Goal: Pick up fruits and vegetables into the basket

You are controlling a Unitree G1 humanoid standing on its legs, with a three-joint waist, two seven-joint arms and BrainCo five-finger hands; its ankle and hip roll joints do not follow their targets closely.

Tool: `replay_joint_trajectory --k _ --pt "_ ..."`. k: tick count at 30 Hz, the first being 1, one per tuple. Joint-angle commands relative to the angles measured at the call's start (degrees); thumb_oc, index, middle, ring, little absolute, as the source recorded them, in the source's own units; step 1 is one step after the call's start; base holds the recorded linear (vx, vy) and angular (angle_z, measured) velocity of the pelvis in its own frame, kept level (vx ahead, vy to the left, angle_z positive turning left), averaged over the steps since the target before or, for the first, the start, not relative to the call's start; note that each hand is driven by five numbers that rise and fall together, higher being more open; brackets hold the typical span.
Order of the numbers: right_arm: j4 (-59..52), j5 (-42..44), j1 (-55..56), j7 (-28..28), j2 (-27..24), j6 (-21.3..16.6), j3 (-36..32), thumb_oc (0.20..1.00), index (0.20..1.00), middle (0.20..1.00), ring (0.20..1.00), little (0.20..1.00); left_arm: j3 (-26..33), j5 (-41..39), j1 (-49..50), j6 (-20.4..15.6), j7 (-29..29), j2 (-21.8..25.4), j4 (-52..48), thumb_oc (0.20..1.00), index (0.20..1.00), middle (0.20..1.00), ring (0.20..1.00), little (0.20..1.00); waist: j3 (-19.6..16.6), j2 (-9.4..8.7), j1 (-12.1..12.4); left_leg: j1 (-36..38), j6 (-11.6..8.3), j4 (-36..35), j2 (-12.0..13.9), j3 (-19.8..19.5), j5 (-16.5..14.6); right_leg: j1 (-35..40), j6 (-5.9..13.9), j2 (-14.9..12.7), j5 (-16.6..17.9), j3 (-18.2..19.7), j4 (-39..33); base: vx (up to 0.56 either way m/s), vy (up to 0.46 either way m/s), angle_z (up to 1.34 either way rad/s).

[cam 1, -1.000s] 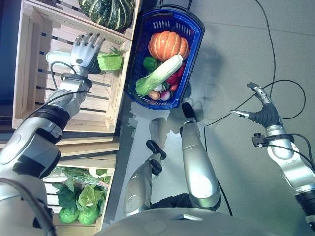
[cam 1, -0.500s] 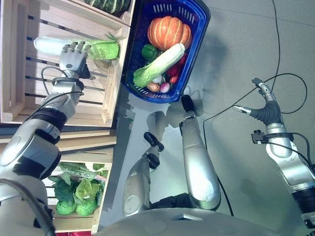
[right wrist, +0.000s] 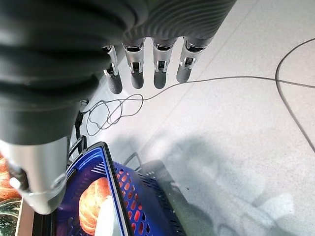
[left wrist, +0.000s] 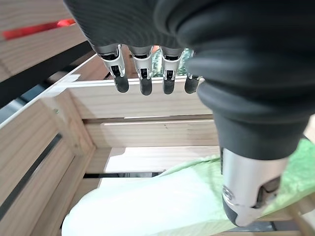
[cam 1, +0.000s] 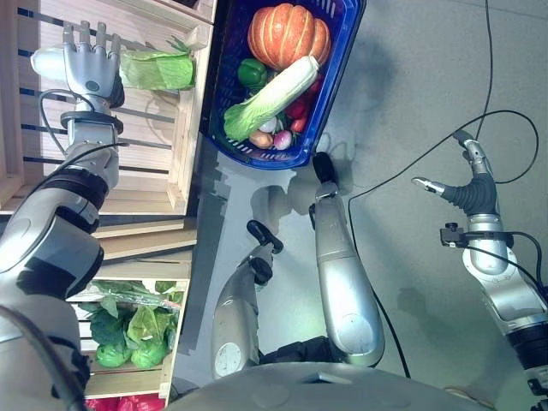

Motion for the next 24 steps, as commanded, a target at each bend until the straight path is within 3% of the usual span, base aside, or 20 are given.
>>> replay_joint_trajectory --k 1,11,24 --pt "0.15 0.53 -0.85 -1.76 1.28 -3.55 0.16 1.000 1.000 1.000 1.000 1.000 0.86 2.74 -1.52 4.29 -0.81 6.44 3.79 1.000 1.000 1.000 1.000 1.000 -0.22 -2.81 -2.64 -10.45 2.14 13.47 1.60 -0.90 -6.22 0.93 5.15 -2.58 -0.41 2.23 -4.89 0.02 -0.001 -0.08" --pt "1.08 2.57 -2.15 -2.63 2.42 -4.22 0.79 1.000 1.000 1.000 1.000 1.000 -1.54 -0.31 -3.34 6.42 -6.88 4.09 6.86 1.000 1.000 1.000 1.000 1.000 -0.22 -3.36 -3.22 -13.82 2.60 16.00 2.20 -0.58 -7.65 -2.49 5.15 -2.03 0.74 3.48 -4.87 0.01 -0.001 -0.07" --pt "1.30 4.34 -3.16 -3.99 2.56 -4.72 0.14 1.000 1.000 1.000 1.000 1.000 -1.28 -2.44 -5.08 11.58 -7.97 3.81 8.67 1.000 1.000 1.000 1.000 1.000 -0.22 -3.90 -3.00 -17.54 3.03 18.55 2.99 -0.92 -8.72 -6.15 4.76 -1.89 1.64 4.06 -3.85 0.00 0.013 -0.02"
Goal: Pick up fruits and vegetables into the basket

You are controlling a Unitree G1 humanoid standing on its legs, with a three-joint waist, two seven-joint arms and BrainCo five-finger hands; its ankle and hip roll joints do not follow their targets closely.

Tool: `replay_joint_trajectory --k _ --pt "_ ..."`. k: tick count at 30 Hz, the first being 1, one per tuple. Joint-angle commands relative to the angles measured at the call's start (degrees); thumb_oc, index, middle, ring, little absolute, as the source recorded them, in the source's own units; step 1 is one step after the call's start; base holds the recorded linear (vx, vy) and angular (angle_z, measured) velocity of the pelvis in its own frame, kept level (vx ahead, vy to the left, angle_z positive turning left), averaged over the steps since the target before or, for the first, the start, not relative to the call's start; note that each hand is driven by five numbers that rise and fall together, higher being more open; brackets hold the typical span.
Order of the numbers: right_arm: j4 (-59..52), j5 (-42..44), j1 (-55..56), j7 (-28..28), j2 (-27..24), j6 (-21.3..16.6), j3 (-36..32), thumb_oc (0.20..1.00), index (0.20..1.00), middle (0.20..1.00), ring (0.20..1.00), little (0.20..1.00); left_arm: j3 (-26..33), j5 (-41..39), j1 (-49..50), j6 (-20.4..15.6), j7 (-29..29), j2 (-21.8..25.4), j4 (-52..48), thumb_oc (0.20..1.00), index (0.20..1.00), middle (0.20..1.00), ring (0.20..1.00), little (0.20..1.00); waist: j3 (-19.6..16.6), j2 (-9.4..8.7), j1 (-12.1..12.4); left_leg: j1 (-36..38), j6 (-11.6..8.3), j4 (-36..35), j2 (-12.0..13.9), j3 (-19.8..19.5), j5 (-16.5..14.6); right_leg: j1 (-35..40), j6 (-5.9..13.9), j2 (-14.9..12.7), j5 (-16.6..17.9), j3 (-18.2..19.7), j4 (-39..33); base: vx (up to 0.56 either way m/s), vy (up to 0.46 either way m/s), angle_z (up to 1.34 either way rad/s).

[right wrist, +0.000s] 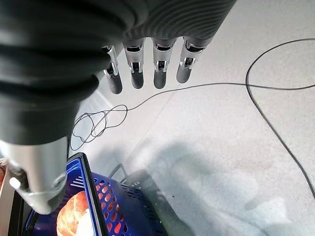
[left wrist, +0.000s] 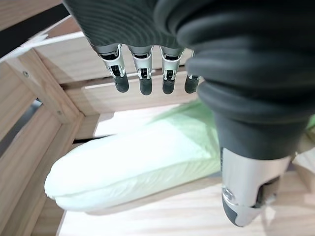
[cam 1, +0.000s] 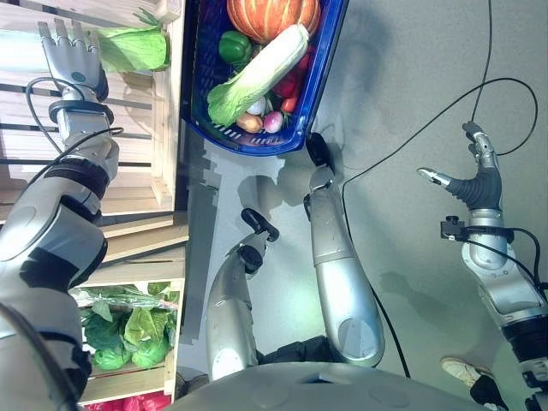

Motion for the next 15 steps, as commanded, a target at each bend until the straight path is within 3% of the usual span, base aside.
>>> replay_joint_trajectory --k 1,15 --pt "-0.88 0.91 -0.60 -2.21 1.59 -2.71 -0.15 1.000 1.000 1.000 1.000 1.000 1.83 -1.71 -1.60 4.82 0.17 5.06 4.16 1.000 1.000 1.000 1.000 1.000 -0.22 -3.92 -1.89 -8.38 1.24 8.32 1.15 -0.85 -3.09 -0.51 2.78 -2.42 -0.31 1.62 -3.75 0.00 0.051 -0.01" --pt "-2.45 -0.13 0.21 -4.28 1.28 -3.13 -1.92 1.000 1.000 1.000 1.000 1.000 4.08 -1.81 -1.36 10.51 0.54 7.23 3.01 1.000 1.000 1.000 1.000 1.000 -0.22 -4.03 -1.25 -12.20 2.08 11.62 1.32 -1.42 -4.79 -4.00 2.46 -2.78 0.67 2.26 -2.26 0.00 0.030 -0.01"
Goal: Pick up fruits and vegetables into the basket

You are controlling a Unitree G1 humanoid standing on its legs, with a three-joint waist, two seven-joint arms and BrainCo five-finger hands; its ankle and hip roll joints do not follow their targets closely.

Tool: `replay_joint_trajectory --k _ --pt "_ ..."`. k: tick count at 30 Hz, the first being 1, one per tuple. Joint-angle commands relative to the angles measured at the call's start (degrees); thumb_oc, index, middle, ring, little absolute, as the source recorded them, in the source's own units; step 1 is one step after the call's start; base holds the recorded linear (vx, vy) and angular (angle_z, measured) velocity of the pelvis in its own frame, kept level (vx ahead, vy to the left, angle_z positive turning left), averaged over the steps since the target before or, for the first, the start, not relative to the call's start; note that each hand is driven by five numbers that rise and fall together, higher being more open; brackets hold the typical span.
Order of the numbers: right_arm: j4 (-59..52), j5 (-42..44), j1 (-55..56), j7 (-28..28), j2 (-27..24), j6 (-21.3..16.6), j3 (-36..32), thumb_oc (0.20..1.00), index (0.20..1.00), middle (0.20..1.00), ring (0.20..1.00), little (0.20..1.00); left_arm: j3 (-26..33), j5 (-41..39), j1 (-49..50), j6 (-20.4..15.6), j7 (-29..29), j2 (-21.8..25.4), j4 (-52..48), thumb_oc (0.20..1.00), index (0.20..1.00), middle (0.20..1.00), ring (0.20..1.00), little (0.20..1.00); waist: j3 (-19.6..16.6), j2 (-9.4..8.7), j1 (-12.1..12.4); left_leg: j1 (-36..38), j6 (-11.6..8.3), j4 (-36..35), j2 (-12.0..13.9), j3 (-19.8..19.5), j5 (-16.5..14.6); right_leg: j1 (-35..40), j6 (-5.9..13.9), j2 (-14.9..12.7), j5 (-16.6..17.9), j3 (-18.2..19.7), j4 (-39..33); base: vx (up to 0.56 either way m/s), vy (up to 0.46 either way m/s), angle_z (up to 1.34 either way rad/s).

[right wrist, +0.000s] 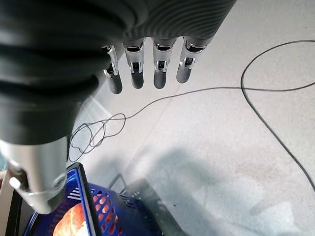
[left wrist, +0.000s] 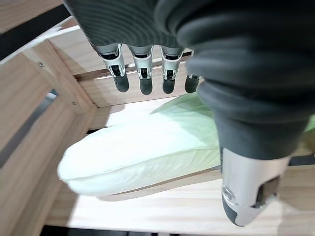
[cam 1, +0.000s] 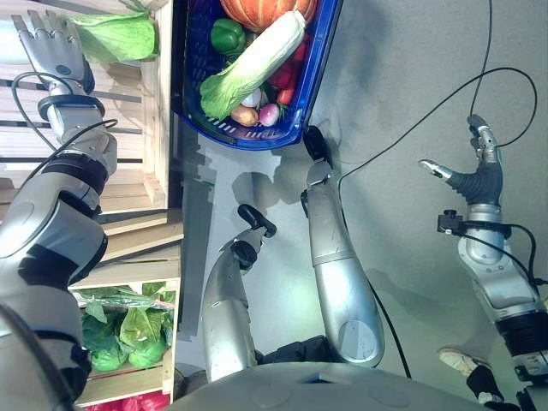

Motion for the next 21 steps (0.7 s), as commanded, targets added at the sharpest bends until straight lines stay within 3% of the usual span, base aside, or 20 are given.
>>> replay_joint_trajectory --k 1,10,21 --pt "-2.30 -0.10 0.90 -2.09 -0.36 -2.86 -1.69 1.000 1.000 1.000 1.000 1.000 2.97 -1.07 -0.23 4.38 1.04 7.32 2.94 1.000 1.000 1.000 1.000 1.000 -0.31 -3.83 -1.29 -7.29 1.34 7.12 1.10 -1.16 -3.13 0.20 2.09 -2.78 0.43 1.09 -4.00 0.00 0.037 -0.01" --pt "-2.09 -0.53 0.80 -3.61 -0.97 -2.75 -2.51 1.000 1.000 1.000 1.000 1.000 3.73 -9.45 -2.27 5.34 4.26 8.29 2.89 1.000 1.000 1.000 1.000 1.000 -0.31 -3.62 -1.31 -9.50 1.53 9.59 1.09 -1.68 -4.27 -1.88 1.93 -2.81 0.73 1.90 -2.96 0.01 0.038 -0.03" --pt "-1.94 -0.07 0.58 -4.17 -0.92 -3.28 -2.61 1.000 1.000 1.000 1.000 1.000 4.09 -10.79 -3.76 5.25 7.46 7.53 2.14 1.000 1.000 1.000 1.000 1.000 -0.31 -3.92 -1.58 -11.66 1.70 11.86 1.27 -2.21 -5.35 -3.84 1.95 -2.74 1.50 2.93 -2.28 0.00 0.019 -0.01"
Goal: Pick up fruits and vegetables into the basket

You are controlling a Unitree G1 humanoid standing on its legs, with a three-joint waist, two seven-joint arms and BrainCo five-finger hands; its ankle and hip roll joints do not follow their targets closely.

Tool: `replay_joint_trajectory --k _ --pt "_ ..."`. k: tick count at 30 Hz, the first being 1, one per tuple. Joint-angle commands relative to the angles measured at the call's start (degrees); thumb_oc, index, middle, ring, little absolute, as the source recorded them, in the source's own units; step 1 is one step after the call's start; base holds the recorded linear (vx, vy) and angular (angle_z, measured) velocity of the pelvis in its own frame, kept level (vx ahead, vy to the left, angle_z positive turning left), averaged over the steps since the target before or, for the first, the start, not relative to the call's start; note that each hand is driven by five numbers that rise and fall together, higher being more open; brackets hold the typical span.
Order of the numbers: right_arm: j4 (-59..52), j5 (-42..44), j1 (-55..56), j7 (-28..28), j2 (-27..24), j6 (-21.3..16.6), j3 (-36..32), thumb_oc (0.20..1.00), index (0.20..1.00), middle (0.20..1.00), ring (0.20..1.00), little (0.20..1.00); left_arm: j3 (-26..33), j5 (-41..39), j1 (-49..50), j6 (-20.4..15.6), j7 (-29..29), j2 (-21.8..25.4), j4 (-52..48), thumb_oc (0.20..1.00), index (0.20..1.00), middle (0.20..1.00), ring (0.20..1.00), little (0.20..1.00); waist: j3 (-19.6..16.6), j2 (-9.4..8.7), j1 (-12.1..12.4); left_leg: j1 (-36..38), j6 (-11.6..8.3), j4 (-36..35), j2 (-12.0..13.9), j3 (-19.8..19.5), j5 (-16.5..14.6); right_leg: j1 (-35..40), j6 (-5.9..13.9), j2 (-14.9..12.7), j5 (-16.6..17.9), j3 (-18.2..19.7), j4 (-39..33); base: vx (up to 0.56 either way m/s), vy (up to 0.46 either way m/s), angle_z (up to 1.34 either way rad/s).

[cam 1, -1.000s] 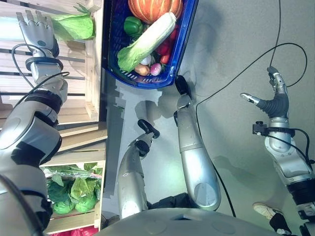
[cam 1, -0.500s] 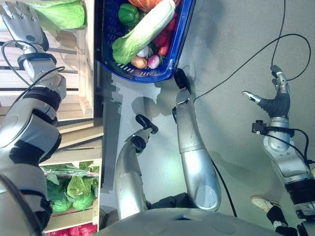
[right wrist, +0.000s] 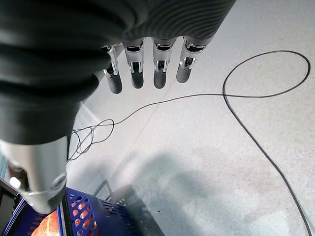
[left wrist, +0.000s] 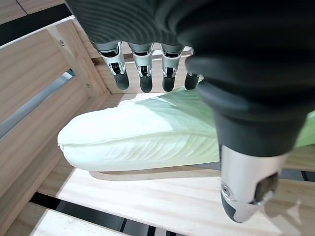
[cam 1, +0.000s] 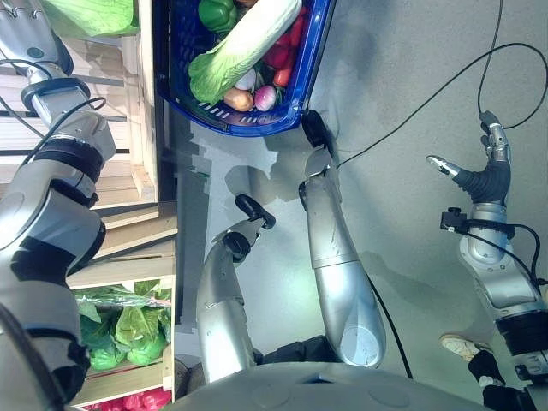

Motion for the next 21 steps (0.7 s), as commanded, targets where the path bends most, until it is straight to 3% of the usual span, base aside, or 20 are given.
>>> replay_joint_trajectory --k 1,6,7,9,21 --pt "-1.83 0.01 0.63 -2.00 -1.01 -3.26 -2.12 1.000 1.000 1.000 1.000 1.000 2.75 -0.89 -0.34 1.35 3.26 7.56 2.06 1.000 1.000 1.000 1.000 1.000 -0.31 -3.93 -1.48 -5.91 0.20 5.68 1.32 -2.19 -2.64 1.21 0.74 -2.88 0.76 0.47 -4.32 0.00 0.000 0.00" --pt "-2.28 0.07 0.98 -1.89 -0.94 -2.82 -2.53 1.000 1.000 1.000 1.000 1.000 3.02 -3.55 -1.01 -0.64 6.45 8.00 0.53 1.000 1.000 1.000 1.000 1.000 -0.31 -3.96 -1.42 -6.19 0.30 6.04 1.12 -2.43 -2.93 1.10 0.88 -3.00 0.94 0.62 -4.37 0.00 0.038 -0.02" --pt "-2.29 -0.14 1.21 -1.73 -0.75 -3.01 -2.79 1.000 1.000 1.000 1.000 1.000 3.09 -4.08 -0.90 -1.33 7.55 8.20 -0.03 0.586 0.586 0.586 0.586 0.586 -0.31 -3.94 -1.34 -6.15 0.33 6.01 0.98 -2.56 -2.96 1.18 0.89 -3.05 1.04 0.69 -4.40 0.00 0.040 -0.01" --pt "-2.66 -0.49 1.86 -1.44 -0.62 -3.24 -3.43 1.000 1.000 1.000 1.000 1.000 3.74 -4.77 -0.23 -1.77 6.68 8.67 -1.33 0.200 0.200 0.200 0.200 0.200 -0.31 -3.91 -1.26 -6.07 0.38 6.21 0.91 -2.66 -3.11 1.42 0.94 -3.17 1.07 0.82 -4.41 0.01 0.036 -0.01" --pt "-4.66 -1.39 3.38 -0.75 0.36 -2.81 -5.46 1.000 1.000 1.000 1.000 1.000 6.99 -4.47 4.66 -3.86 3.47 10.87 -1.73 0.200 0.200 0.200 0.200 0.200 -0.31 -4.46 -0.26 -2.85 0.33 5.26 0.21 -3.77 -3.12 5.57 1.08 -4.28 1.13 -0.20 -4.99 0.00 0.010 0.04"
